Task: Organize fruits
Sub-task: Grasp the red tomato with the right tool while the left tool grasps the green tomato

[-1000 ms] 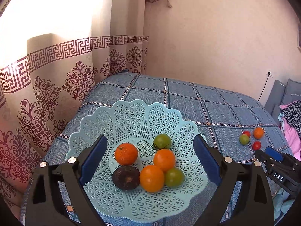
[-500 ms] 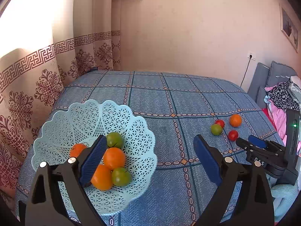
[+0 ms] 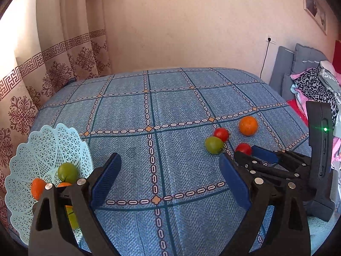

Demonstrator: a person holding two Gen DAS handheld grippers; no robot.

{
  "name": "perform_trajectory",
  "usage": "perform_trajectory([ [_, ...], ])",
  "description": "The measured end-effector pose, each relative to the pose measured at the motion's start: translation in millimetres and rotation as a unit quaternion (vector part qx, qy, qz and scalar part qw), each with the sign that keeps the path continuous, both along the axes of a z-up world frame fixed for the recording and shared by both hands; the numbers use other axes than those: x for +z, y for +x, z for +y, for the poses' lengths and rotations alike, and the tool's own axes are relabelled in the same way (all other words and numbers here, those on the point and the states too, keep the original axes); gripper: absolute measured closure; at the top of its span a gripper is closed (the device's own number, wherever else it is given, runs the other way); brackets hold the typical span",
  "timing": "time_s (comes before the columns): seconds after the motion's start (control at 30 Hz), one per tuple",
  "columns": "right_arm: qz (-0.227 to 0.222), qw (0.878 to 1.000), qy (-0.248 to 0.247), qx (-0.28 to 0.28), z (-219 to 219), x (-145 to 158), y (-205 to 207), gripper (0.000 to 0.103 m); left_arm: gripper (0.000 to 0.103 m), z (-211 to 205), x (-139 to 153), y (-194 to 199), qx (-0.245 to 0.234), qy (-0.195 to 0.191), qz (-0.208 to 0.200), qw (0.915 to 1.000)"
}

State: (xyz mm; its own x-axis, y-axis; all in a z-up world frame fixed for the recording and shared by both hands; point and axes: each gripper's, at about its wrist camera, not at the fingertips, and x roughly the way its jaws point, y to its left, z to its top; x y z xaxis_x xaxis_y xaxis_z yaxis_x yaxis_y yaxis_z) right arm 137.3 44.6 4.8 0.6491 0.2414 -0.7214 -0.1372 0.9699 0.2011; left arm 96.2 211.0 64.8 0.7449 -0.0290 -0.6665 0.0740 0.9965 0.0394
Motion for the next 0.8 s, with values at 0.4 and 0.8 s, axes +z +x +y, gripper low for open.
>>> perform_trajectory([
  [0.4,-0.008,1.0,0.003,0.009,-6.2,1.8,-6.4,0.075,0.009,-16.6,-15.7,30.7,0.004,0.005,0.02,0.9998],
  [0.8,-0.04,0.998,0.005,-0.045,-42.1,19.2,-20.9,0.075,0.009,-32.7,-21.2,45.5,-0.022,0.022,0.016,0.9994],
])
